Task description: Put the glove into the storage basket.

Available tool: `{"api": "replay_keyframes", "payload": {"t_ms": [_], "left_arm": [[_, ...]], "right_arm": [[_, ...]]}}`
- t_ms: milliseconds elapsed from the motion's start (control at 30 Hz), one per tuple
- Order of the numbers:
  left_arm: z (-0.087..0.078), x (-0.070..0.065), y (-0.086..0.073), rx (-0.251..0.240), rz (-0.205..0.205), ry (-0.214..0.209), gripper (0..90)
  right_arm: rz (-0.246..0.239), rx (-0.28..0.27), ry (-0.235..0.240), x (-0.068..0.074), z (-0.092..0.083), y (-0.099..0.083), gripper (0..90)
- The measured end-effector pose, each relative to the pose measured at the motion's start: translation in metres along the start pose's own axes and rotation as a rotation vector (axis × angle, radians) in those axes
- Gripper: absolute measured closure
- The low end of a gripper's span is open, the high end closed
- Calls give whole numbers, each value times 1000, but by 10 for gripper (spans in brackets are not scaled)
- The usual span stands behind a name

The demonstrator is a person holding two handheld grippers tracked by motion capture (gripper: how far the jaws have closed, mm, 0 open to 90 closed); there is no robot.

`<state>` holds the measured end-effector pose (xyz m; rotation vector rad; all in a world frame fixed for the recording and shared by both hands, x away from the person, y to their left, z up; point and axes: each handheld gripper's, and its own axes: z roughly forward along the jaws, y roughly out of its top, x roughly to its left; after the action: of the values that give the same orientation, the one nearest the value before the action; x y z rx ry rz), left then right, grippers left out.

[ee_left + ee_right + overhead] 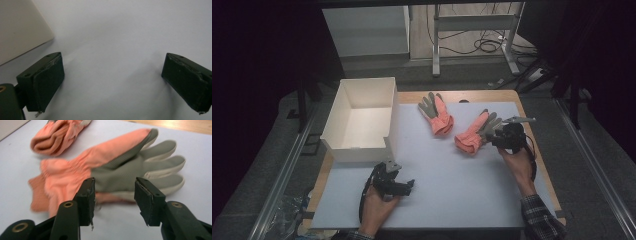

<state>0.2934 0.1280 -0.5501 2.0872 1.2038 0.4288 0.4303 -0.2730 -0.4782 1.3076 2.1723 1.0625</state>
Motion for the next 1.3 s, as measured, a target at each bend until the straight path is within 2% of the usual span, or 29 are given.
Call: {"api": "replay_keyframes", "payload": {"t_ms": [100, 233, 300, 433, 633, 733, 833, 900, 1033, 1167, 1233, 1267, 1300], "left_arm": [[0, 0, 0, 0, 0, 0, 44], [0, 0, 0, -1, -2, -1, 44], [0, 0, 0, -3, -4, -1, 44], [0, 0, 0, -3, -3, -1, 44], [0, 0, 0, -2, -3, 0, 44], [0, 0, 0, -2, -3, 0, 44], [0, 0, 0, -2, -2, 0, 44], [0, 0, 0, -1, -2, 0, 44], [0, 0, 0, -2, -2, 0, 44], [0, 0, 0, -4, -5, 0, 44], [0, 0, 0, -4, -5, 0, 44], [0, 0, 0, -4, -5, -1, 44], [0, 0, 0, -3, -4, 0, 44]], "right_arm": [[8, 3, -10, -2, 7, 9, 515], [5, 21, -45, -5, 21, 14, 448], [10, 25, -51, -6, 24, 14, 435], [51, 49, -62, -10, 36, 12, 390], [68, 81, -67, -11, 50, 6, 401], [68, 83, -73, -9, 53, 5, 459], [59, 92, -68, -4, 54, 5, 647], [52, 92, -75, -2, 55, 4, 675], [51, 75, -94, -1, 53, 3, 831], [64, 65, -74, -3, 50, 3, 846], [83, 48, -39, -6, 46, 3, 851], [83, 48, -39, -6, 46, 3, 851], [84, 31, -12, -7, 42, 2, 852]]}}
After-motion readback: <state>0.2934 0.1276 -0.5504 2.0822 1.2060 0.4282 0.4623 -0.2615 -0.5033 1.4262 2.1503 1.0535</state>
